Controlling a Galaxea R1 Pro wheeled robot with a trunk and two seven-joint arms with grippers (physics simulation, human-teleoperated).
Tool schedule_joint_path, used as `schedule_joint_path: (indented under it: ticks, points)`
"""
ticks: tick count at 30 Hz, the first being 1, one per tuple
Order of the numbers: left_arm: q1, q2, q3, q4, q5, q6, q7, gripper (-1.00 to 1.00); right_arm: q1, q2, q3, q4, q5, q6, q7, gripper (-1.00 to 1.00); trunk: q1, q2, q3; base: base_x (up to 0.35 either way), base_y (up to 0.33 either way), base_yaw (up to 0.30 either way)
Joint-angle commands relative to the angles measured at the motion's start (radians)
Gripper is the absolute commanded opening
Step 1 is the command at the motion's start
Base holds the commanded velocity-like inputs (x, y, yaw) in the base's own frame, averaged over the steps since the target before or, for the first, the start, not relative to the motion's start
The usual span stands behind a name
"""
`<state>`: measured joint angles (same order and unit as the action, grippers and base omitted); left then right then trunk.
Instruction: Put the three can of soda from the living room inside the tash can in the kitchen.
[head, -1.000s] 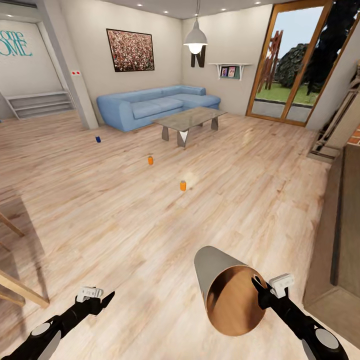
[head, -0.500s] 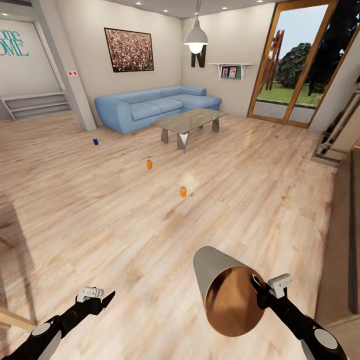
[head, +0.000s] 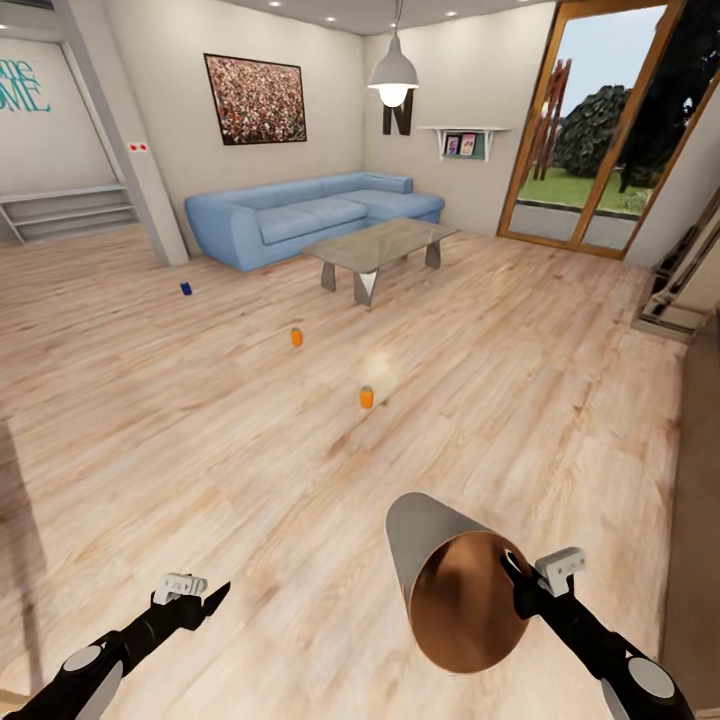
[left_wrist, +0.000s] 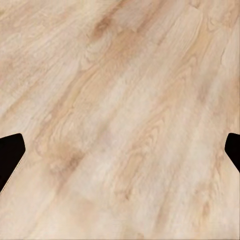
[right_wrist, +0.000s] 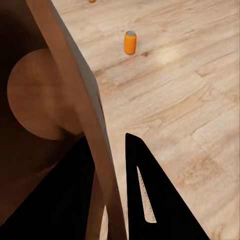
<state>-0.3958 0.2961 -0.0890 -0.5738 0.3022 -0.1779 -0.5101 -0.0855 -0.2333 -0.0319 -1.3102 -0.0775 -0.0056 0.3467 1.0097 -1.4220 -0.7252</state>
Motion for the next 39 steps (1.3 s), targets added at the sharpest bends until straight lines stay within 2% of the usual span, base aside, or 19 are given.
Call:
schedule_joint_path:
  ticks: [1, 31, 39]
  points:
    - [0.000, 0.000, 0.000, 0.000, 0.000, 0.000, 0.000, 1.00, 0.000, 0.000, 0.000, -0.001, -0.009, 0.001, 0.009, -1.00, 0.000, 0.000, 0.000, 0.323, 0.000, 0.000]
    - [-0.001, -0.003, 0.000, 0.001, -0.002, 0.000, 0.008, 1.00, 0.000, 0.000, 0.028, -0.001, -0.009, 0.001, 0.000, -1.00, 0.000, 0.000, 0.000, 0.323, 0.000, 0.000]
    - [-0.001, -0.003, 0.000, 0.000, -0.001, 0.000, 0.008, 1.00, 0.000, 0.001, 0.029, -0.001, -0.011, 0.002, 0.000, -1.00, 0.000, 0.000, 0.000, 0.324, 0.000, -0.148]
